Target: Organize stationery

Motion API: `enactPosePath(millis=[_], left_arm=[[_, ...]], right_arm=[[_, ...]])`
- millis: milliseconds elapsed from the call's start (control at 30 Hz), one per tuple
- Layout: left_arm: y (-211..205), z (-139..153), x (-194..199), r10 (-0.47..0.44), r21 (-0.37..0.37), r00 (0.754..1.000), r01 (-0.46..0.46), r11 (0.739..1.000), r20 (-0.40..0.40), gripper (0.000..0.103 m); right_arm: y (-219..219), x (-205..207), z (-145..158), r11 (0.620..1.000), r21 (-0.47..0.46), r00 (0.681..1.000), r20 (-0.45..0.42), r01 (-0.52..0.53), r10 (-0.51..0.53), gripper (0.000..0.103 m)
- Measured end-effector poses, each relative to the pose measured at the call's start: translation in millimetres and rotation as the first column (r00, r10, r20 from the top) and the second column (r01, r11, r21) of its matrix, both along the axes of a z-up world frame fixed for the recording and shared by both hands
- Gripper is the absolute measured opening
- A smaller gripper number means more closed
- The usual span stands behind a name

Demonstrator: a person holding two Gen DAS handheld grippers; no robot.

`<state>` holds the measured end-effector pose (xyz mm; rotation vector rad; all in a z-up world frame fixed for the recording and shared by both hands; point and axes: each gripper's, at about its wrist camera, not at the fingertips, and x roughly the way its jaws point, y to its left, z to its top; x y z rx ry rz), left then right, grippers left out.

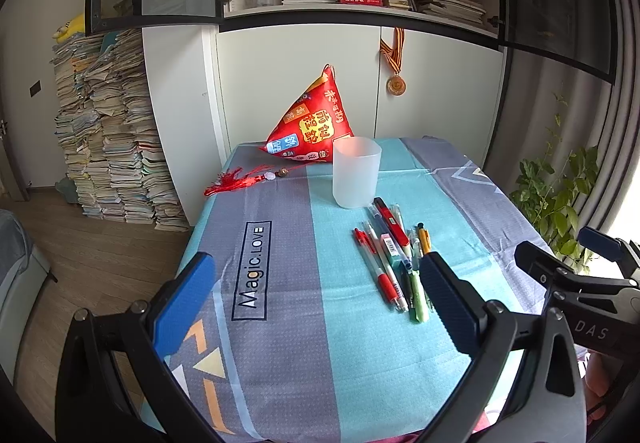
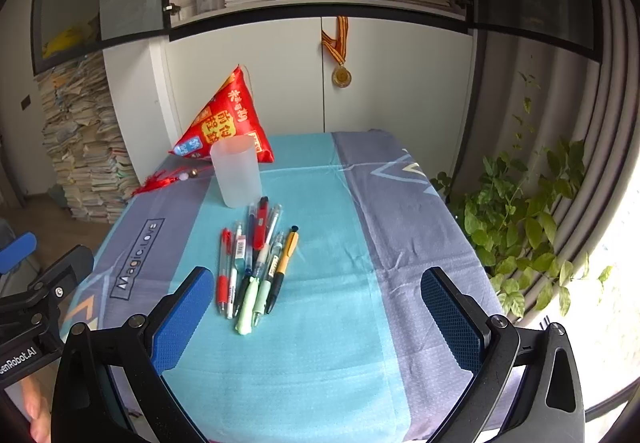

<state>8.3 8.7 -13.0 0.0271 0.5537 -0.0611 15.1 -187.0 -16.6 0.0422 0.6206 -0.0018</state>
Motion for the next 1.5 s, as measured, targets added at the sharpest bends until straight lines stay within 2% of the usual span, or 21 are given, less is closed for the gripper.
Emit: enactPosePath(millis=[700, 1167, 1233, 1300, 1333, 1400, 1500], left_arm=[[-1.1, -15.4, 22.6, 0.003, 0.004, 0.998, -0.003, 1.000, -0.059, 0.101], [-5.3, -34.6, 53.2, -0.004, 0.016, 0.992, 0.006, 1.000, -0.127, 0.100], [-5.5, -37.7, 57.5, -0.005, 0.015, 0.990, 0.007, 1.000, -0.138, 0.098], [-6.0, -41.7, 62.8, -0.006, 0.012, 0.988, 0.007, 1.000, -0.152, 0.095], [-5.4, -44.2, 66.0, -0.006, 0.007, 0.986, 0.007, 1.000, -0.164, 0.092], [-3.4, -49.3, 72.5, -0.011, -0.012, 0.982, 0.009, 1.000, -0.190, 0.088], [-0.5, -57.5, 81.1, -0.022, -0.045, 0.973, 0.012, 0.999, -0.232, 0.078]], right_arm=[[-0.3, 23.0, -19.2, 1.000, -0.001, 0.998, -0.065, 0.000, 0.000, 0.103], [1.1, 49.8, -36.7, 1.000, 0.000, 0.993, -0.119, -0.026, 0.026, 0.103], [-0.6, 54.9, -40.9, 0.999, 0.028, 0.989, -0.141, -0.032, 0.035, 0.098], [-2.0, 60.5, -45.7, 0.998, 0.050, 0.984, -0.170, -0.035, 0.043, 0.079], [-2.6, 63.0, -48.1, 0.998, 0.059, 0.982, -0.181, -0.035, 0.045, 0.074], [-4.3, 68.4, -54.0, 0.997, 0.078, 0.977, -0.206, -0.030, 0.045, 0.052], [-8.7, 76.7, -63.5, 0.992, 0.120, 0.967, -0.250, -0.027, 0.057, 0.036]])
